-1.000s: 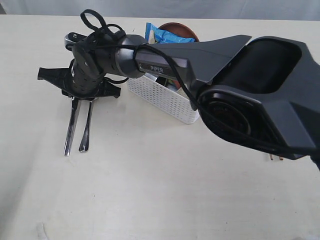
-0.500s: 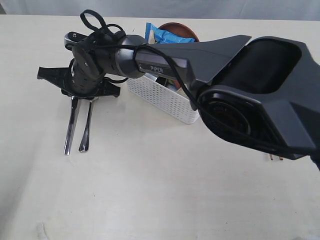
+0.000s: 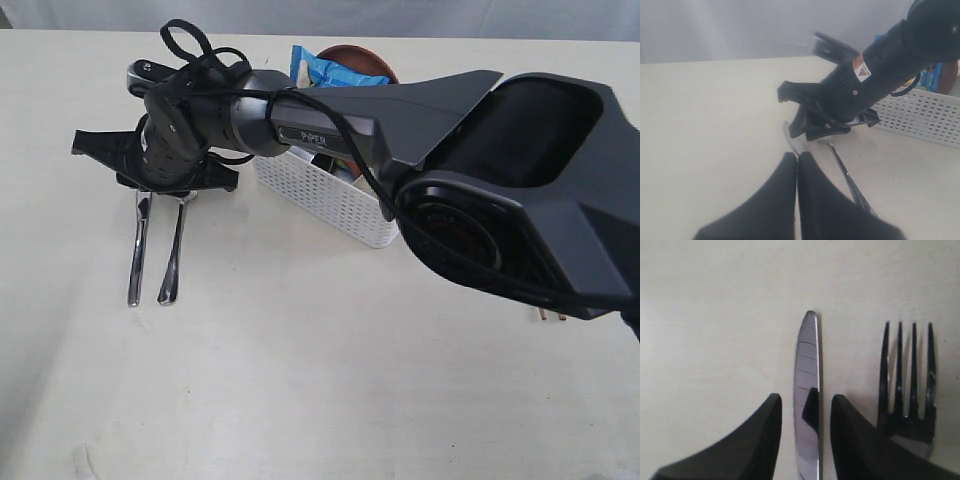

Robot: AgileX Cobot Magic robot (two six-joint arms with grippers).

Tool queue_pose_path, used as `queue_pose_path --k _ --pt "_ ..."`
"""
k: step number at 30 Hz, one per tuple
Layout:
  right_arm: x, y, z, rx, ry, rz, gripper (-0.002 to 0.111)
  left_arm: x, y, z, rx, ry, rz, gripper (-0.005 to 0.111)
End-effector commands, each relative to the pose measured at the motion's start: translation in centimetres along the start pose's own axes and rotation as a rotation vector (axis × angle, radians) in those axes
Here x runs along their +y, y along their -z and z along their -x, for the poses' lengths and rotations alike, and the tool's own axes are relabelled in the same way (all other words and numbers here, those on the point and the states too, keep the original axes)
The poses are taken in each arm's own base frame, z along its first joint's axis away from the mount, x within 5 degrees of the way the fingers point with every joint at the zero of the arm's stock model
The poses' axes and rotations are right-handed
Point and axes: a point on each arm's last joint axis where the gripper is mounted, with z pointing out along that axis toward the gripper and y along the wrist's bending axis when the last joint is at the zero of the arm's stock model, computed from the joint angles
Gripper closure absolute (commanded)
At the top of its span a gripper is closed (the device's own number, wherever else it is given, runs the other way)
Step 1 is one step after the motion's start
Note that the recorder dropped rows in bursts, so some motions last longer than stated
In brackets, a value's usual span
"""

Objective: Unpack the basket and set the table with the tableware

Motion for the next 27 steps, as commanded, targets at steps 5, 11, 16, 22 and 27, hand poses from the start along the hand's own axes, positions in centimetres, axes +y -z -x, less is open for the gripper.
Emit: queue_pose_path --k 5,11,16,22,27 --pt "2.3 1.8 1.7 -0.128 0.132 0.128 0.075 0.0 0.0 -0.1 -0.002 -0.003 -0.004 0.107" --pt "3.9 2.9 2.3 -0.136 0.215 0.136 0.077 0.0 0.0 -0.1 -0.002 -0.003 -0.004 0.107" --pt "3.9 2.9 2.0 -0.121 0.258 0.122 0.104 0.0 0.0 -0.1 -0.002 -0.003 -0.004 0.107" --pt "3.6 0.9 0.0 -0.074 0.336 0.094 0.109 0.0 0.0 -0.1 -0.002 -0.005 -0.004 0.107" --pt "2.6 -0.7 -0.6 -0.043 0.335 0.065 0.109 0.0 0.0 -0.1 -0.002 -0.005 -0.004 0.107"
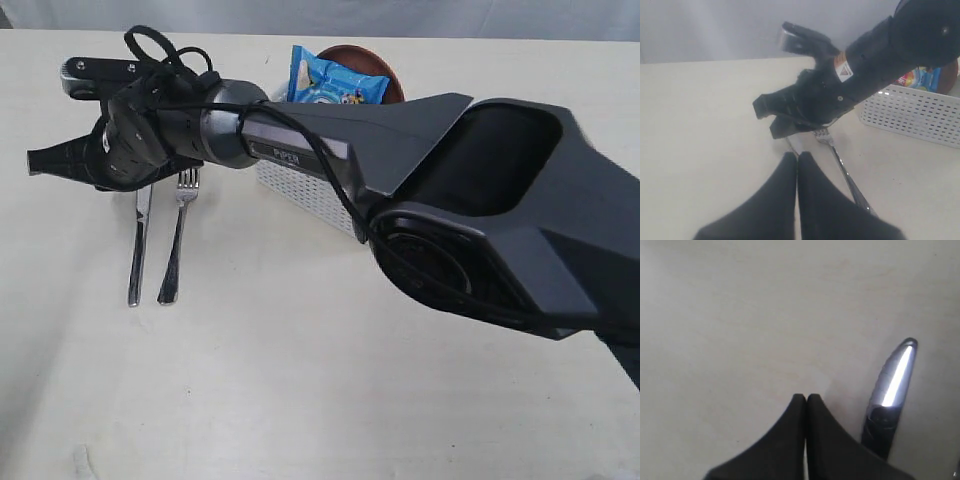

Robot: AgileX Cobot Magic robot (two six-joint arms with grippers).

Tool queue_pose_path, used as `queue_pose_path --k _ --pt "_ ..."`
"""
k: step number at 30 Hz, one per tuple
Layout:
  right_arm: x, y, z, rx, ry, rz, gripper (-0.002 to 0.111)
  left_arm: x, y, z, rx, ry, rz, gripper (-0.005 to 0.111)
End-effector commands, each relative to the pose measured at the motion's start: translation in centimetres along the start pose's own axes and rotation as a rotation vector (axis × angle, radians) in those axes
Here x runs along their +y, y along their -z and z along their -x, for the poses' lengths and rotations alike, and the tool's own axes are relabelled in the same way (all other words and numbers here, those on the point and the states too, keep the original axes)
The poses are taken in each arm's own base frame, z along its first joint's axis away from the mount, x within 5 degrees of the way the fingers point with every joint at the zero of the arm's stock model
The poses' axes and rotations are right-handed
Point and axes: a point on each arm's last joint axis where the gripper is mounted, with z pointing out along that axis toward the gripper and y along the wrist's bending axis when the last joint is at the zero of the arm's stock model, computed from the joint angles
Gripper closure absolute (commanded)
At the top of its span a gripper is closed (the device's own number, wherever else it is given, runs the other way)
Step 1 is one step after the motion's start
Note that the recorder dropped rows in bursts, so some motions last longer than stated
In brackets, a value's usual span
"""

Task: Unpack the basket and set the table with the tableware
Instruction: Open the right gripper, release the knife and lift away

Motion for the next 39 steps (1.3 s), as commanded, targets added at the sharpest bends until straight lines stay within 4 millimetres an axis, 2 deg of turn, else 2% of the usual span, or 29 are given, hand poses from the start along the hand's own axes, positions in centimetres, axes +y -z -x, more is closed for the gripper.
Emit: queue_pose_path --k 1,17,22,28,39 --pt "-0.5 -0.5 -0.2 0.009 0.02 -0.015 0.109 0.0 0.0 -0.1 -0.002 -0.005 -0.004 0.107" --pt "-1.7 -2.3 -1.8 0.068 0.034 -0.06 0.109 0.0 0.0 -0.1 -0.002 -0.005 -0.004 0.107" --pt "-2.3 -2.2 -1.7 0.073 0.088 -0.103 0.109 0.0 0.0 -0.1 -0.002 -0.002 -0.004 0.107" --pt "-3.4 -2.1 -1.5 0.107 0.07 -0.144 0.109 0.0 0.0 -0.1 -0.002 -0.002 -0.004 0.107" --pt "-3.3 -2.0 -1.2 0.086 0.077 -0.13 0.109 0.0 0.0 -0.1 -0.002 -0.002 -0.004 0.107"
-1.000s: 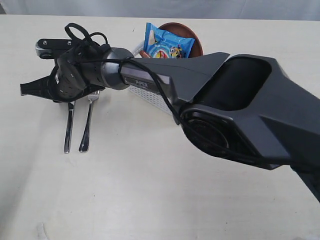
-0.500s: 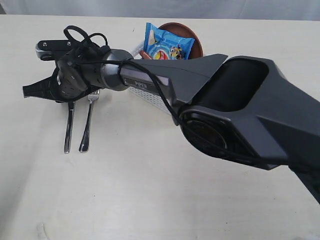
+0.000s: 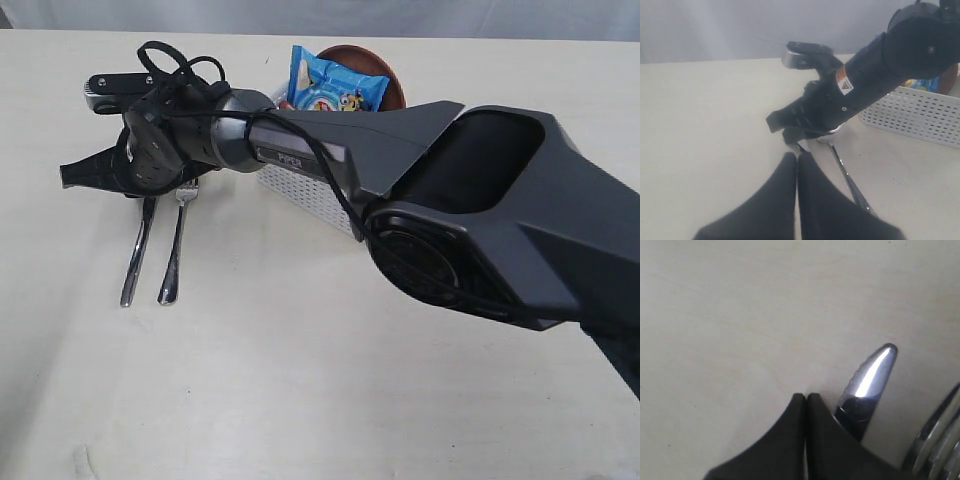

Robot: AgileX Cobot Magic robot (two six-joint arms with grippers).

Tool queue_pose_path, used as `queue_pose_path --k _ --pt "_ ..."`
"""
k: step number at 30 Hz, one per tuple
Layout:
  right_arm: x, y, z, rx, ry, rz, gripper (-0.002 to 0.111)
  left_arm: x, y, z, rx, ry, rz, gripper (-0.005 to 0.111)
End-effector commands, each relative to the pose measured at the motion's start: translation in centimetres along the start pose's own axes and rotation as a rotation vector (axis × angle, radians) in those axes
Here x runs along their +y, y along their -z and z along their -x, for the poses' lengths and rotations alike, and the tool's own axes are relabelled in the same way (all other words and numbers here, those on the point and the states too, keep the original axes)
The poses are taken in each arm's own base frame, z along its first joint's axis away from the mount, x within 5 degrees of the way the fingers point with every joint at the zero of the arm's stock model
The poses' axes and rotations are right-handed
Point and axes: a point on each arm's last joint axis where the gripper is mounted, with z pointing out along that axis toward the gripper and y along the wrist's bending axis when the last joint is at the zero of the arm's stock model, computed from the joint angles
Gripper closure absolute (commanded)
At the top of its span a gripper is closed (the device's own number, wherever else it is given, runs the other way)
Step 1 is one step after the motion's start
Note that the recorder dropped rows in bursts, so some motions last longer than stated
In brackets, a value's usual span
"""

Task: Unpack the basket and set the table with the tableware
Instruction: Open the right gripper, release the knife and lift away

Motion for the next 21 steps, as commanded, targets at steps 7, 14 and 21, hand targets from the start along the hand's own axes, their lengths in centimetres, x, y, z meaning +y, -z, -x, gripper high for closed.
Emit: queue_pose_path --k 7,14,21 --pt "0.6 1.9 2.1 -0.048 0.043 0.01 0.109 0.0 0.0 -0.1 -0.002 -0.002 -0.004 0.107" --pt "2.9 7.9 6.1 -0.161 0.166 0.056 0.109 0.0 0.0 -0.1 -0.002 -0.002 -0.004 0.107" --pt "2.7 14.2 7.0 -0.031 0.29 -0.041 0.109 0.0 0.0 -0.1 -0.002 -0.002 -0.004 0.107"
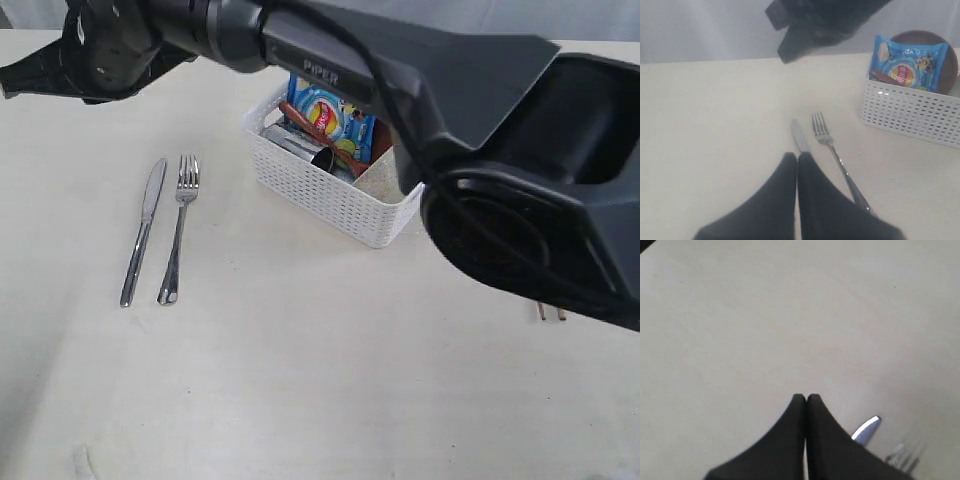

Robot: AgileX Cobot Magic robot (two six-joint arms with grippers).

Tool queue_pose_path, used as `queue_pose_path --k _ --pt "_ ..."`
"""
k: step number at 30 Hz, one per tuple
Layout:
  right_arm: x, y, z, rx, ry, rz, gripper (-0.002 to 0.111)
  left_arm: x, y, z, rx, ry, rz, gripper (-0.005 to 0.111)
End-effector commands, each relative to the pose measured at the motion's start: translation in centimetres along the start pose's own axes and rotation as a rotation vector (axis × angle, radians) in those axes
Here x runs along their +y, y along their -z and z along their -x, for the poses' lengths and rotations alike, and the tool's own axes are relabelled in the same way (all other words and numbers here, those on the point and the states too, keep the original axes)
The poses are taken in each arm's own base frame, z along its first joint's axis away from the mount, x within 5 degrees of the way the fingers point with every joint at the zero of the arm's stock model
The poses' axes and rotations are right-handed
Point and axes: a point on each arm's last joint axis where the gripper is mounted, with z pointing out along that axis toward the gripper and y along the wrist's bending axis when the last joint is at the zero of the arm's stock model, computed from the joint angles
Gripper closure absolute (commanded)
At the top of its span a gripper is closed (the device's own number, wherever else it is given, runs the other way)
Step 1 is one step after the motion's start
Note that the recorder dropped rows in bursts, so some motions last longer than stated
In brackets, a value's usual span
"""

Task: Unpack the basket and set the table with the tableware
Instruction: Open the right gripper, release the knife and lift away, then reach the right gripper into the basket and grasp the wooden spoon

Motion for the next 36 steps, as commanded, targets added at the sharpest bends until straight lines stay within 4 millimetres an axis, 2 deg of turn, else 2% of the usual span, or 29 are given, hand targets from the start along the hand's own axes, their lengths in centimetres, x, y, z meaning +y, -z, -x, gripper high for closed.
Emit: queue_pose_path --k 1,7,13,28,33,36 --pt "-0.2 4.1 0.6 0.107 0.137 -0.069 0.109 0.0 0.0 -0.1 -0.002 -0.002 -0.004 0.107" --pt "1.1 9.2 2.2 0.064 0.277 -0.067 0.109 0.0 0.0 -0.1 -0.002 -0.002 -0.004 0.107" --pt "0.7 12.6 2.3 0.138 0.365 -0.081 0.109 0.0 0.0 -0.1 -0.002 0.002 -0.006 0.107" --pt "-0.3 17.5 2.1 0.093 0.35 -0.094 0.109 0.0 0.0 -0.1 -0.002 0.002 -0.006 0.107" --pt "-1.7 18.1 0.8 0.104 0.366 -0.188 0.109 0.0 0.0 -0.1 -0.002 0.002 -0.006 0.107" --pt "-2.9 17.8 -0.5 0.123 0.364 -0.216 0.109 0.0 0.0 -0.1 -0.002 0.002 -0.006 0.107"
